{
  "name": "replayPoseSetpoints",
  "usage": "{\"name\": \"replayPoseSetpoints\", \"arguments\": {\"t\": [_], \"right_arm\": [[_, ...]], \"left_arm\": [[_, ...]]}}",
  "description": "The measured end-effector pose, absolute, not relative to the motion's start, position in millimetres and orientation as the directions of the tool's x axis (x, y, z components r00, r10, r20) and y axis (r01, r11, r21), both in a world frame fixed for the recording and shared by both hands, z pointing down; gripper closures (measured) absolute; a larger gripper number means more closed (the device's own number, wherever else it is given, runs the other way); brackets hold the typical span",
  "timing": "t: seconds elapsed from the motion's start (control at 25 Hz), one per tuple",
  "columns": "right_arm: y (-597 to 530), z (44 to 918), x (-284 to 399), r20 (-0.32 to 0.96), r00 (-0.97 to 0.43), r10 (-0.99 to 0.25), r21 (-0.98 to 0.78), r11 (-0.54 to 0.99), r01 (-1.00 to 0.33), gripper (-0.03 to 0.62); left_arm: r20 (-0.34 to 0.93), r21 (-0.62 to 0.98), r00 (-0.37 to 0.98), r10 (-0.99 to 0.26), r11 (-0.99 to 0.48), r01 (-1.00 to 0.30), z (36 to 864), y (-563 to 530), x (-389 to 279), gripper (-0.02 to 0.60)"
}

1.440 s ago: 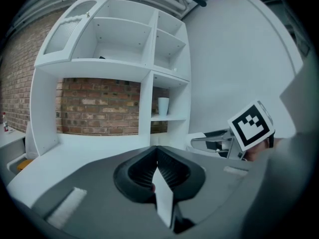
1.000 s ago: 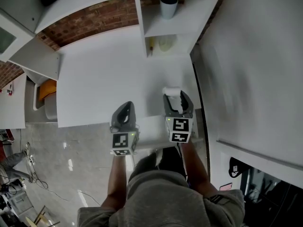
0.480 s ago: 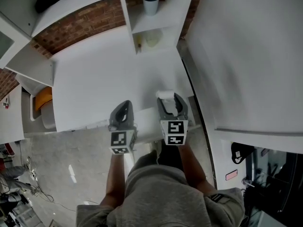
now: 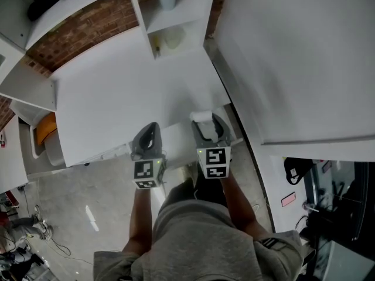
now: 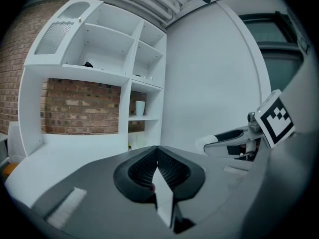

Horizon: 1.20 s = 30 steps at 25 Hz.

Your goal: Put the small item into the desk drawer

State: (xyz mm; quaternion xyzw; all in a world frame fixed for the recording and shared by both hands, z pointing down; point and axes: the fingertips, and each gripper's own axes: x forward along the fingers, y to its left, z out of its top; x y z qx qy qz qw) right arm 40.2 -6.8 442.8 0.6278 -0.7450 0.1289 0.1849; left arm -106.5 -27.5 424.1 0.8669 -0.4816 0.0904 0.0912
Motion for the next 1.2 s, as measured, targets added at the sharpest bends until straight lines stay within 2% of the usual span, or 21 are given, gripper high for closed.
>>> {"name": "replayPoseSetpoints", "arguments": {"t": [0.4,1.2], "right_arm": [[0.5,488.4,42.9,0.529,-0.174,-0.830,0.026,0.222,-0.975,0.327],[-7.2,616.5,17.2,0.702,-0.332,-0.630,-0.039,0.431,-0.901,0.326]], "left_arm": [[0.298,0.110,0.527,-0.796,-0.520,-0.847,462.7,-24.5,-93.6,0.569],[0.460,0.173,0.395,-0.795,-0.357,-0.918,561.0,-8.9,-105.5,0.569]]}}
